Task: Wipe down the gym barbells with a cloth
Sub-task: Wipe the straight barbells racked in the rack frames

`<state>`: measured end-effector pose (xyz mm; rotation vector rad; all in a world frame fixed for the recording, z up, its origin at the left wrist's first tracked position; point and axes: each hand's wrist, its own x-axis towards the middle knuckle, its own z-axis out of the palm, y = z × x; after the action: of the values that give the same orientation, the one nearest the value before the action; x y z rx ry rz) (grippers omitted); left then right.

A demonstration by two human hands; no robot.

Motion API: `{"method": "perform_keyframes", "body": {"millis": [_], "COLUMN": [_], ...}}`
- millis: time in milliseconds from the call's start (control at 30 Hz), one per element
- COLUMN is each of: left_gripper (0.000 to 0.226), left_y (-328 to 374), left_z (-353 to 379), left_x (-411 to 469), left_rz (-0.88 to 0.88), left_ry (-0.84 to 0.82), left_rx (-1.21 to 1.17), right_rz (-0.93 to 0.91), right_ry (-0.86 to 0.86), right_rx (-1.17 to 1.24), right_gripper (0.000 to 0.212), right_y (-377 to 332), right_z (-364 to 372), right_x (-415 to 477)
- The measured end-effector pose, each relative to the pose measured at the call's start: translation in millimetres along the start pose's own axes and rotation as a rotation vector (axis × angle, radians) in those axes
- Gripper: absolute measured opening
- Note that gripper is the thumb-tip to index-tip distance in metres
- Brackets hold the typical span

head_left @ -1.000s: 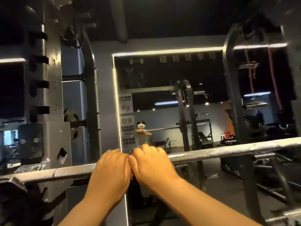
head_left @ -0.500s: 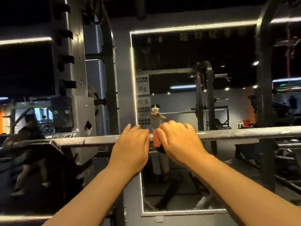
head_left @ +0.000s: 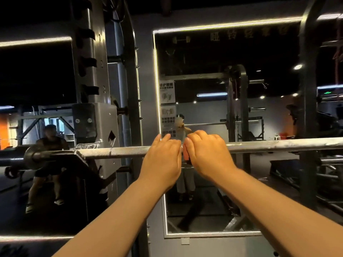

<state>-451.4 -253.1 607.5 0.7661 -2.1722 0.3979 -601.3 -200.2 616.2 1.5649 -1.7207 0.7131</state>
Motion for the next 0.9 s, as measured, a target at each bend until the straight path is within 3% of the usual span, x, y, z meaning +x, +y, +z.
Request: {"method": "perform_keyframes", "body": {"millis": [100, 167, 367, 500, 567, 667, 800, 900], "left_gripper": [0.039, 0.040, 0.044, 0.041, 0.049, 0.061, 0.064, 0.071], "left_y": [-1.9, -1.6, 7.4, 6.3, 6.7, 8.1, 5.9, 2.7], "left_z": [2.0, 3.0, -1.2, 1.4, 1.7, 2.6, 6.4, 11.3], "left_x": [-2.8, -3.1, 13.0, 13.1, 8.5, 7.0, 9.1, 9.3], "left_rz": [0.010, 0.010, 0.004, 0.000, 0.001, 0.009, 0.003, 0.017], "left_ry": [0.021, 0.025, -0.031, -0.072, -0.047, -0.018, -0.020, 0.024], "left_rx": [-0.005, 0.020, 0.101, 0.148, 0.138, 0.135, 0.124, 0.115], "right_rz": [-0.031, -0.040, 0.063, -0.040, -0.028, -0.037, 0.046, 0.028], "right_ry": [0.230, 0.274, -0.032, 0.116, 0.223, 0.269, -0.009, 0.005], "right_rx": [0.132, 0.140, 0.065, -0.006, 0.097, 0.049, 0.048, -0.001], "right_gripper": [0.043, 0.045, 0.041, 0.042, 0.041, 0.040, 0.042, 0.044], "right_y": [-2.1, -0.7, -8.8, -1.6, 0.3, 1.0, -3.9, -5.3], "right_z": [24.8, 29.4, -8.5, 12.4, 26.2, 27.5, -2.6, 0.7], "right_x": [-35.2, -39.4, 13.7, -6.2, -23.4, -25.8, 9.9, 12.8]}}
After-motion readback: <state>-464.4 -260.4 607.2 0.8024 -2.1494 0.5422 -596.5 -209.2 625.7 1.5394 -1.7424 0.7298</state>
